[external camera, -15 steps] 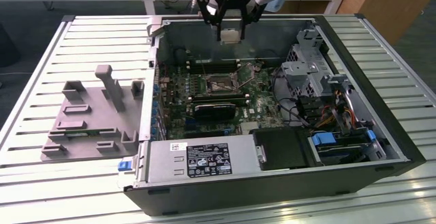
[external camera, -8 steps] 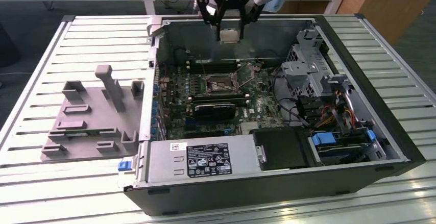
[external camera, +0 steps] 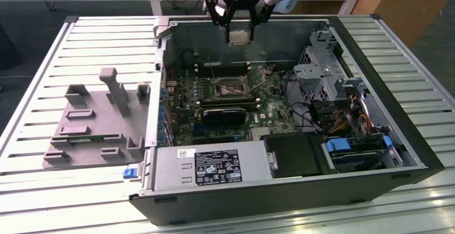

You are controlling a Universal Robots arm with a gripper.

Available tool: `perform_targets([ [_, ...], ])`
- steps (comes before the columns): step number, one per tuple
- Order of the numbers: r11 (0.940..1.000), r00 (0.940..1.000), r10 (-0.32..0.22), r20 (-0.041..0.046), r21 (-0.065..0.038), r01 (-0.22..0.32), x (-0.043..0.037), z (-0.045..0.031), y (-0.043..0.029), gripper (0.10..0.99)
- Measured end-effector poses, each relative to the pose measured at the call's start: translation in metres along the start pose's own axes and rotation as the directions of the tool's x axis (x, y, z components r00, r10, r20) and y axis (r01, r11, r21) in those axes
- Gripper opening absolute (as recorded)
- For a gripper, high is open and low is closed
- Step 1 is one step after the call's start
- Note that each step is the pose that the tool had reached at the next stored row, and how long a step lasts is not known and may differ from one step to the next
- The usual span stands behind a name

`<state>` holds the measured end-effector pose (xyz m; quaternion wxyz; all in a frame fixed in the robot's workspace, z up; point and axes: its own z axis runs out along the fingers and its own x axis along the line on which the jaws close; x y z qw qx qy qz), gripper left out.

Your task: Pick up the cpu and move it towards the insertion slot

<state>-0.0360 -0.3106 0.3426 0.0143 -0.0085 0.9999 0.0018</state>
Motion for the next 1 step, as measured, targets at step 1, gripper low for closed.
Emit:
perform_targets([
  [1,1.0,1.0,0.0,0.0,0.0,0.0,0.0,0.0,0.0,0.537],
])
